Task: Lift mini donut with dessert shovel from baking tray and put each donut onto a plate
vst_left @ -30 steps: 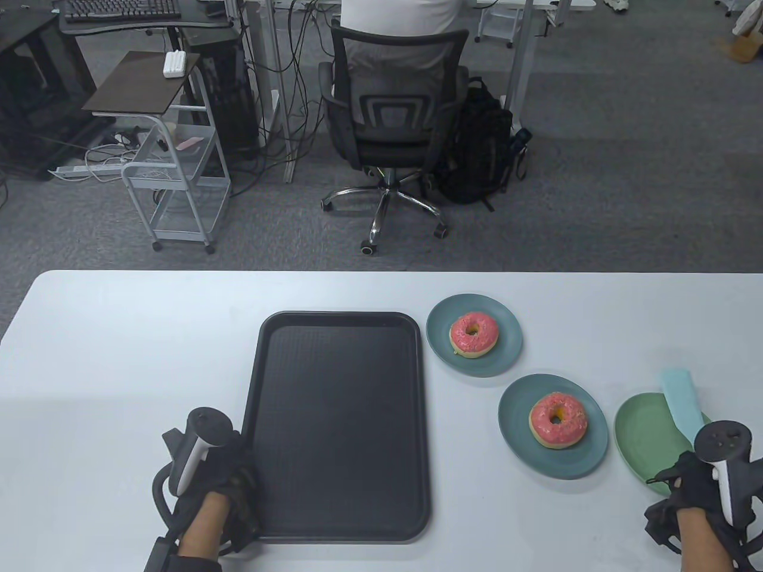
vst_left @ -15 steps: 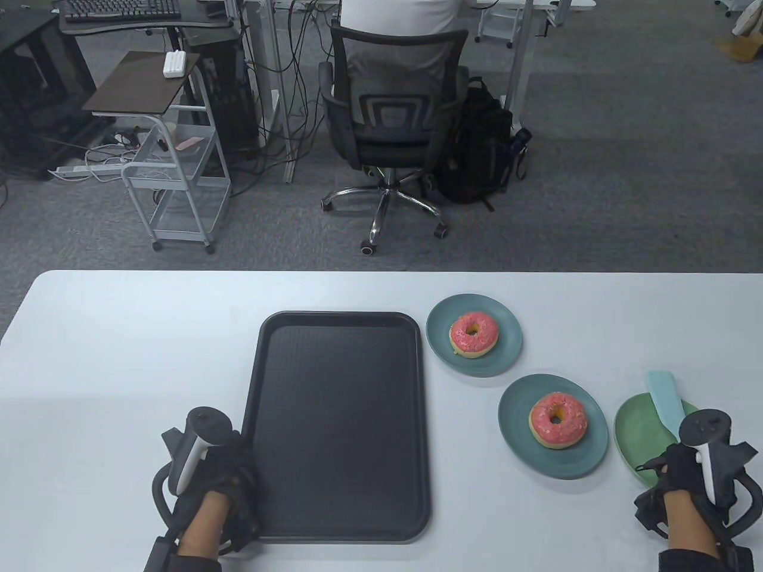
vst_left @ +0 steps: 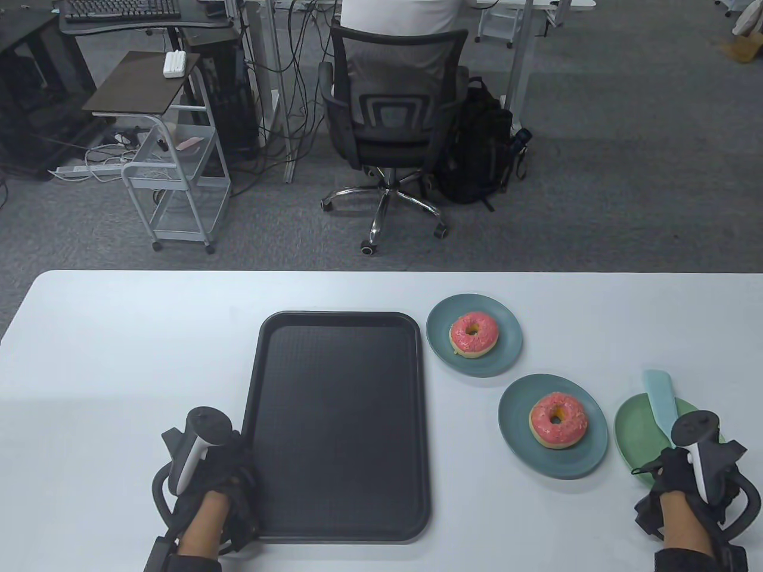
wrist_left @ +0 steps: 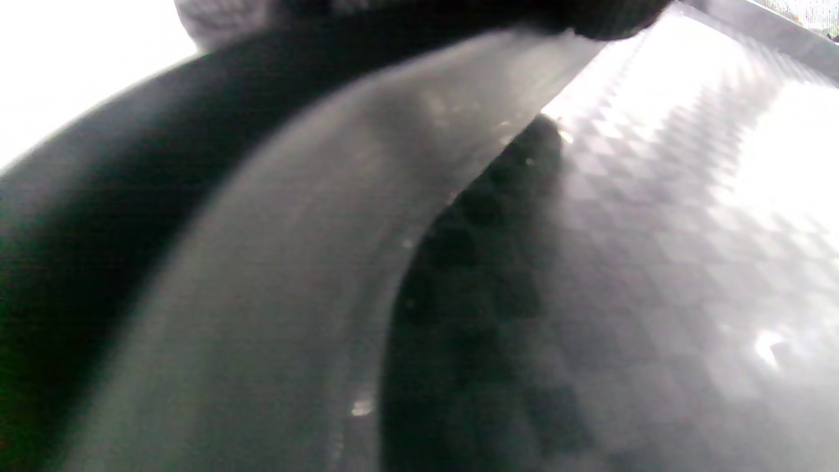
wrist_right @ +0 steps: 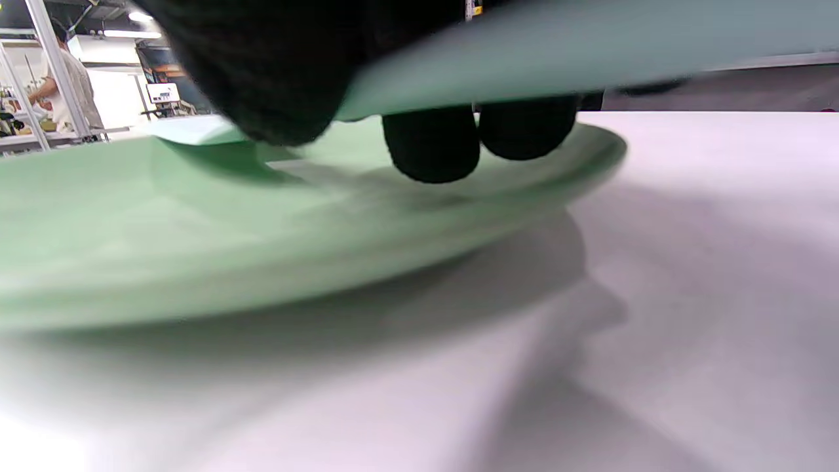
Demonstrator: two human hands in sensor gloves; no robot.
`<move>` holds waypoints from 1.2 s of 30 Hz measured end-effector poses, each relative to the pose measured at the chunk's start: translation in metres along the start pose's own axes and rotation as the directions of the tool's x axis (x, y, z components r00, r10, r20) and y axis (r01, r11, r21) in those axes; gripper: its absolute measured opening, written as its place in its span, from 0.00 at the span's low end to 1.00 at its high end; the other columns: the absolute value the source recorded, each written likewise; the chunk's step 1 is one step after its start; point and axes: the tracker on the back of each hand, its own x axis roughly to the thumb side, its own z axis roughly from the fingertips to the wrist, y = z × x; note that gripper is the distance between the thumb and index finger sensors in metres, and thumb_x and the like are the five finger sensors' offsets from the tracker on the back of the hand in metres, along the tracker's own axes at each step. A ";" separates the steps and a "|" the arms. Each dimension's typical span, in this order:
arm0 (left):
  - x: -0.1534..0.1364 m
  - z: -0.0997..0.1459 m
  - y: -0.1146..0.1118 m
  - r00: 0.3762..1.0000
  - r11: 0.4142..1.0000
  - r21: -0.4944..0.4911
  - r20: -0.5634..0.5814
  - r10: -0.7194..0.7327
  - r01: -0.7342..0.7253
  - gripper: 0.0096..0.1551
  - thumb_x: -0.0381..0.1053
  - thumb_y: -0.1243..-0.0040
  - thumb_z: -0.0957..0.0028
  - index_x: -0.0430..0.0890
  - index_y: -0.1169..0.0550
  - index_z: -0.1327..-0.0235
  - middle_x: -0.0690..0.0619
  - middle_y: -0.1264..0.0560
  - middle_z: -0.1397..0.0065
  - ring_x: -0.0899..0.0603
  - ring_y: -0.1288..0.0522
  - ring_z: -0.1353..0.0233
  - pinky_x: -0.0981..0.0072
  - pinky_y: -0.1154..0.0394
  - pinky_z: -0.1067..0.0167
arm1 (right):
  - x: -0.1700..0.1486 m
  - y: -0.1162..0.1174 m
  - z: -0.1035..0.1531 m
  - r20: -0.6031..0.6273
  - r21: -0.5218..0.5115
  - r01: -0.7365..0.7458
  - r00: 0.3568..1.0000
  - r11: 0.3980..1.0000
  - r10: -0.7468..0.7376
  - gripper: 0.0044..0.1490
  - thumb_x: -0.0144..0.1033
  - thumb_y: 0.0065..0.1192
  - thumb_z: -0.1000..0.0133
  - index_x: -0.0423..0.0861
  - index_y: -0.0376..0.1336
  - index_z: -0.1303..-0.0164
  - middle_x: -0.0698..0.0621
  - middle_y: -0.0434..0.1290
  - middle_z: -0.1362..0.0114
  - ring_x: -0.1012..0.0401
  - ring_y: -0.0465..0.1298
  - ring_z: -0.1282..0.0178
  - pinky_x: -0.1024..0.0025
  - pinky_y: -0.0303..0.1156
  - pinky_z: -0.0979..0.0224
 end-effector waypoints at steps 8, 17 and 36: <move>0.000 0.000 0.000 1.000 1.000 0.001 -0.001 0.000 0.000 0.32 0.57 0.43 0.51 0.56 0.36 0.32 0.56 0.28 0.41 0.50 0.20 0.54 0.57 0.22 0.51 | 0.001 0.002 0.001 0.008 0.032 -0.021 1.000 0.999 0.021 0.39 0.43 0.70 0.48 0.47 0.60 0.26 0.43 0.77 0.31 0.43 0.73 0.35 0.49 0.73 0.40; 0.005 0.010 0.006 0.999 0.995 0.099 -0.036 -0.029 0.033 0.35 0.62 0.42 0.52 0.56 0.36 0.32 0.52 0.28 0.37 0.47 0.19 0.48 0.54 0.21 0.47 | 0.012 -0.035 0.025 0.122 -0.051 0.043 0.992 0.998 -0.036 0.44 0.51 0.67 0.48 0.48 0.55 0.23 0.37 0.63 0.21 0.40 0.68 0.32 0.47 0.69 0.38; 0.075 0.079 -0.005 0.872 0.943 0.321 0.435 -0.225 0.083 0.61 0.84 0.41 0.71 0.73 0.56 0.28 0.56 0.76 0.21 0.33 0.74 0.17 0.27 0.65 0.25 | 0.150 -0.054 0.271 0.870 -0.078 0.186 0.492 0.979 -0.024 0.54 0.66 0.62 0.52 0.52 0.51 0.19 0.37 0.48 0.11 0.34 0.51 0.17 0.31 0.48 0.20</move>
